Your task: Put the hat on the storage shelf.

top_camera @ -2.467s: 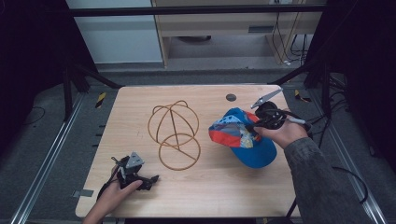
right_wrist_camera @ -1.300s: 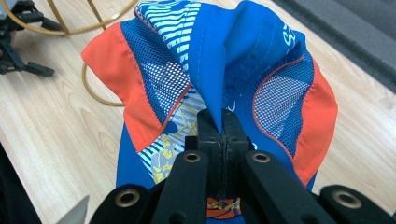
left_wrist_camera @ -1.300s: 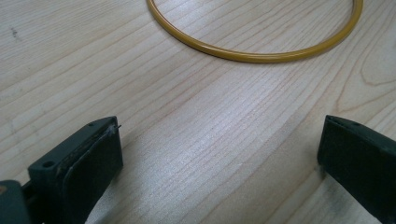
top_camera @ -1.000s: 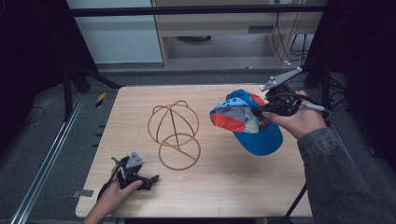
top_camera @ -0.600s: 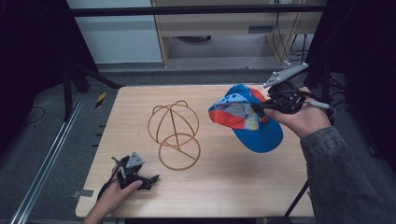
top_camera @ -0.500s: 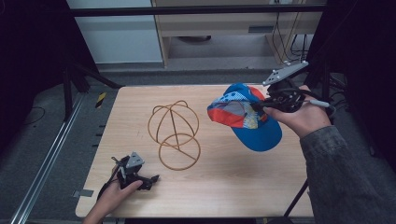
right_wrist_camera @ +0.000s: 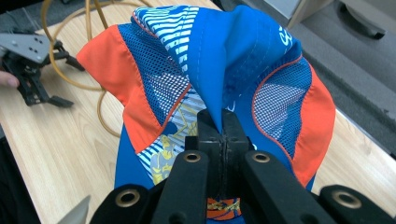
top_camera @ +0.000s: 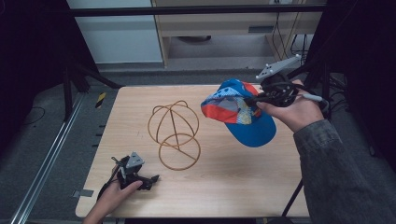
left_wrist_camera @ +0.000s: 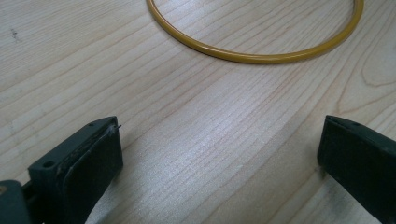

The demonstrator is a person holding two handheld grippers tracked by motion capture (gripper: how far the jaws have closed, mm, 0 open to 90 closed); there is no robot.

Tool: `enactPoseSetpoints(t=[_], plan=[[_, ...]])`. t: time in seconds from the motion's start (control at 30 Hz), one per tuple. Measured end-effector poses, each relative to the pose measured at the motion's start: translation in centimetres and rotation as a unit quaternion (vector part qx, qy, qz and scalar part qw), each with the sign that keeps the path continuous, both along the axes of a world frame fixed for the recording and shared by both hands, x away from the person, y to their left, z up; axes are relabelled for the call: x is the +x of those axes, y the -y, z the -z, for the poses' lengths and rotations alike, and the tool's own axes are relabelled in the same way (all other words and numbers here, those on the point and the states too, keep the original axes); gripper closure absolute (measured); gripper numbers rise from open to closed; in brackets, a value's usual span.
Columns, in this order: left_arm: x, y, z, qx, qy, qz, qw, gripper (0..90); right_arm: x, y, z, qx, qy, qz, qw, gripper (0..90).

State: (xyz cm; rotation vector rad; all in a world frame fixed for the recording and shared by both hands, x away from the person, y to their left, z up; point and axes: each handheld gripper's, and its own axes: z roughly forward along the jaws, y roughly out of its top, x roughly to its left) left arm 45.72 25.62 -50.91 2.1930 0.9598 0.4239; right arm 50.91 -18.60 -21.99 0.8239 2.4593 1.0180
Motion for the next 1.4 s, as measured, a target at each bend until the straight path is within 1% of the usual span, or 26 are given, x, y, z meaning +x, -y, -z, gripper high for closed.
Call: enactPoseSetpoints(t=[0.17, 0.37, 0.4, 0.47, 0.57, 0.6, 0.7, 0.8, 1.03, 1.23, 1.27, 1.4], plan=[[0.0, 0.0, 0.0, 0.000, 0.000, 0.000, 1.0000, 0.0, 0.3, -1.3, -0.8, 0.009, 0.006, -0.013, 0.9999, 89.9], [0.0, 0.0, 0.0, 0.000, 0.000, 0.000, 1.0000, 0.0, 0.9, -3.4, -1.7, 0.021, 0.017, -0.029, 0.9992, 89.9], [0.0, 0.0, 0.0, 0.000, 0.000, 0.000, 1.0000, 0.0, 1.0, -3.8, -1.8, 0.025, 0.016, -0.032, 0.9990, 89.9], [0.0, 0.0, 0.0, 0.000, 0.000, 0.000, 1.0000, 0.0, 1.2, -4.4, -1.9, 0.025, 0.017, -0.037, 0.9988, 89.9], [0.0, 0.0, 0.0, 0.000, -0.001, 0.001, 1.0000, 0.0, 1.7, -5.7, -2.2, 0.030, 0.019, -0.048, 0.9982, 89.9], [0.0, 0.0, 0.0, 0.000, -0.001, 0.001, 1.0000, 0.0, 2.0, -6.4, -2.3, 0.035, 0.020, -0.053, 0.9978, 89.9], [0.0, 0.0, 0.0, 0.000, 0.000, 0.000, 1.0000, 0.0, 2.4, -7.6, -2.7, 0.047, 0.021, -0.061, 0.9968, 89.9], [0.0, 0.0, 0.0, 0.000, 0.000, 0.001, 1.0000, 0.0, 2.7, -9.0, -3.1, 0.053, 0.026, -0.069, 0.9959, 89.9], [0.0, 0.0, 0.0, 0.000, 0.000, 0.000, 1.0000, 0.0, 3.4, -12.6, -3.0, 0.041, 0.017, -0.096, 0.9945, 89.9], [0.0, 0.0, 0.0, 0.001, 0.000, 0.001, 1.0000, 0.0, 4.2, -14.8, -2.7, 0.026, 0.008, -0.104, 0.9942, 89.9], [0.0, 0.0, 0.0, 0.000, 0.001, 0.000, 1.0000, 0.0, 4.3, -15.3, -2.6, 0.024, 0.004, -0.103, 0.9944, 89.9], [0.0, 0.0, 0.0, 0.000, 0.001, 0.000, 1.0000, 0.0, 4.7, -16.5, -2.1, 0.012, -0.003, -0.109, 0.9940, 89.9]])
